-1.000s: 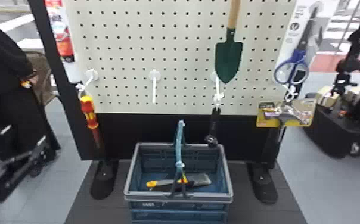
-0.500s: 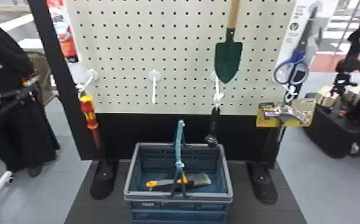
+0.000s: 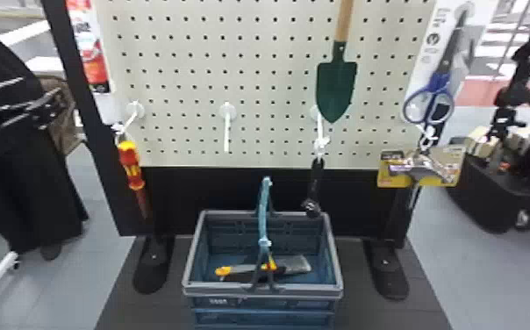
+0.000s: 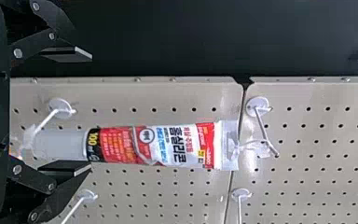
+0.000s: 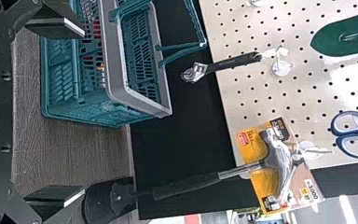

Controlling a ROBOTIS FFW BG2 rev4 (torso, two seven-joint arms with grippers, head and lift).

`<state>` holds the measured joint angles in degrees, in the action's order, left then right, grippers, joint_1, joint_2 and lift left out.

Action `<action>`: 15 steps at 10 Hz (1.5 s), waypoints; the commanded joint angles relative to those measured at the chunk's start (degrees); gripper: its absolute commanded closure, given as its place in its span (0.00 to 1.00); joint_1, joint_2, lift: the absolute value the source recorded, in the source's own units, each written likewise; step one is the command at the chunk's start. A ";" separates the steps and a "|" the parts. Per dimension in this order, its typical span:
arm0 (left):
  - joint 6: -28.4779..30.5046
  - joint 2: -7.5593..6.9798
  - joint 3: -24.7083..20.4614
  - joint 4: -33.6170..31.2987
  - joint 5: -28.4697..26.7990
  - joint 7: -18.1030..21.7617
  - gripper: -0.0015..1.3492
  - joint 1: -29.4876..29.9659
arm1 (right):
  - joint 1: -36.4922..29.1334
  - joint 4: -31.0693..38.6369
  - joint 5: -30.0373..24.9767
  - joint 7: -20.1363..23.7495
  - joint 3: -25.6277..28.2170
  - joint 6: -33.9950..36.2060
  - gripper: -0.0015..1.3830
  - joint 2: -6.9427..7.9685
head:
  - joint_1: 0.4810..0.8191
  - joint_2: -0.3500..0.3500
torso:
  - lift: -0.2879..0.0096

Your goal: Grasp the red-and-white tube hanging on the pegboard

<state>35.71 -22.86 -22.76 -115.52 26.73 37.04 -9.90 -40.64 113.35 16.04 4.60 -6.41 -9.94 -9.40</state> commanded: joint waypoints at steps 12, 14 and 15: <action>2.96 -2.45 13.70 7.86 5.35 1.01 0.64 -15.17 | 0.74 -0.92 0.40 0.49 0.00 0.09 0.09 -0.27 | 0.20 0.50 | 0.63; 0.06 -2.01 13.35 8.00 4.73 0.31 0.89 -14.93 | 0.62 -0.92 0.57 0.49 0.00 0.09 0.09 -0.27 | 0.20 0.50 | 0.63; 0.32 -2.10 13.44 8.00 4.38 0.31 0.89 -14.81 | 0.62 -0.92 0.57 0.49 0.00 0.09 0.09 -0.35 | 0.20 0.50 | 0.63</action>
<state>36.08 -24.98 -9.31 -107.51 31.32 37.34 -24.82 -40.00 112.43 16.59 5.10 -6.41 -9.84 -9.71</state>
